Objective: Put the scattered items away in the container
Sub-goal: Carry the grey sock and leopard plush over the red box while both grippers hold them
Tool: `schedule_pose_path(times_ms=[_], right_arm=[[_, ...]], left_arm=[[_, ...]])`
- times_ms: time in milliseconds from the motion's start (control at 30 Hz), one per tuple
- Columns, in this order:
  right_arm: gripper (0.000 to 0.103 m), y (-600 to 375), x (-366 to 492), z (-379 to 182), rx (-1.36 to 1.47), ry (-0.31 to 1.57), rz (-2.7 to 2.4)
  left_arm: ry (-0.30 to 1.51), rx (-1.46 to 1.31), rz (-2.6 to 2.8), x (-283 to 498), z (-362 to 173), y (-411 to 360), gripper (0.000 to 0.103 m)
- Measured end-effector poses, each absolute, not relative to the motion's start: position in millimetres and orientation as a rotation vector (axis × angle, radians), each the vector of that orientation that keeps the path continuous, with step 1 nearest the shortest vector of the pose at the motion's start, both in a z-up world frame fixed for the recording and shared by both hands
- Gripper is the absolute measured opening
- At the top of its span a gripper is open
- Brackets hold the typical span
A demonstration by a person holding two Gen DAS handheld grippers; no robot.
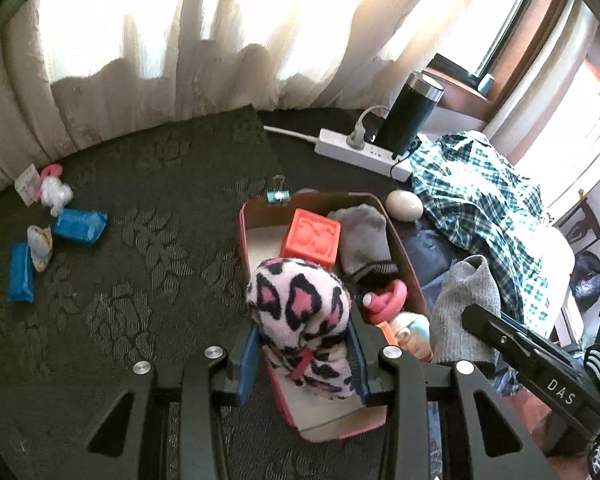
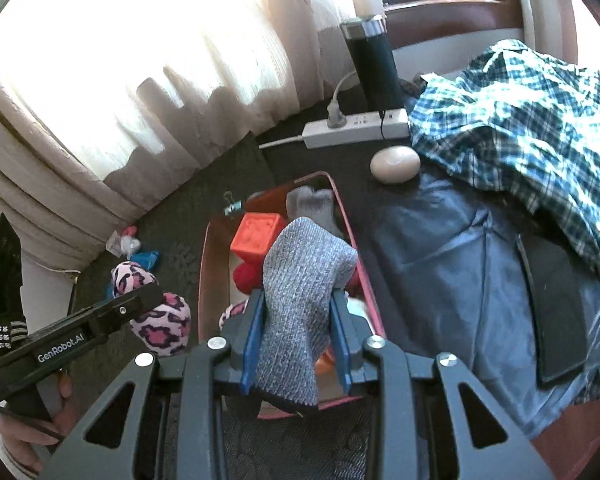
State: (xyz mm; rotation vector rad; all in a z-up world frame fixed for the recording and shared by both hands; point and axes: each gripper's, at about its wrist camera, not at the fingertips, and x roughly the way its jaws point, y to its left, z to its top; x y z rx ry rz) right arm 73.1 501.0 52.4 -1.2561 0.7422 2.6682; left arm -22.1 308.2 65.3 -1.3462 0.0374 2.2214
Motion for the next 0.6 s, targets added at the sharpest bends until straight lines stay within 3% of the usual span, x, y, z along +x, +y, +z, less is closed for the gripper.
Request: schedule_pose_path(times_ms=[500, 600], right_arm=[[0.034, 490, 12, 42, -1.307, 0.593, 2.771], [0.034, 488, 3, 38, -1.321, 0.568, 2.776]], left_arm=[[0.096, -1.345, 2.244, -56, 48, 337, 0.04], [0.114, -1.355, 2.226, -60, 43, 341, 0.047]])
